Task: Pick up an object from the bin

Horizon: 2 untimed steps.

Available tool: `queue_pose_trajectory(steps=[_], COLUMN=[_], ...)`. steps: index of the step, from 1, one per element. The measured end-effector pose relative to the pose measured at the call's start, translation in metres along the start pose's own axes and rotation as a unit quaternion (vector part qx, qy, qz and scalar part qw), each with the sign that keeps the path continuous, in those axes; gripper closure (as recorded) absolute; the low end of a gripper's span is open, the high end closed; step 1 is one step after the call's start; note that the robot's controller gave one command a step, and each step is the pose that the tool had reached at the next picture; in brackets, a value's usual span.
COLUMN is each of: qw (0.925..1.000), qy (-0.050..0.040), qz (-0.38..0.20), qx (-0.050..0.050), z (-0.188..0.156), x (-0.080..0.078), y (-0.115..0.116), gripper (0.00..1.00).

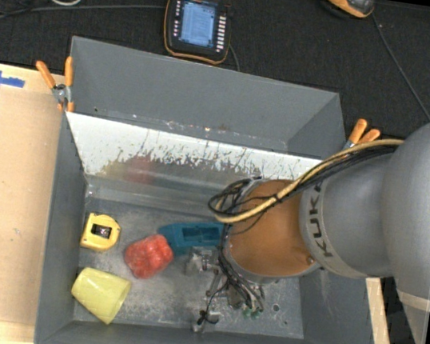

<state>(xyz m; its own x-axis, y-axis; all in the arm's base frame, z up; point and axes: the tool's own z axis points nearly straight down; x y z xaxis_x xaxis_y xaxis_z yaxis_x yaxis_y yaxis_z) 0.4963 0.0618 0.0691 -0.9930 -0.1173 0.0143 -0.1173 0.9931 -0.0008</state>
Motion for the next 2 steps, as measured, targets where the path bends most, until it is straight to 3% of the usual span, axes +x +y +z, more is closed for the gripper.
queue_pose_trajectory(steps=[1,2], qw=[0.9997,1.0000], qy=[-0.0017,0.0017], qz=[-0.022,-0.005], qx=[-0.002,0.000], z=[-0.0095,-0.0030], x=[-0.0263,-0.0228], y=[0.0486,0.0476], gripper=[0.00,0.00])
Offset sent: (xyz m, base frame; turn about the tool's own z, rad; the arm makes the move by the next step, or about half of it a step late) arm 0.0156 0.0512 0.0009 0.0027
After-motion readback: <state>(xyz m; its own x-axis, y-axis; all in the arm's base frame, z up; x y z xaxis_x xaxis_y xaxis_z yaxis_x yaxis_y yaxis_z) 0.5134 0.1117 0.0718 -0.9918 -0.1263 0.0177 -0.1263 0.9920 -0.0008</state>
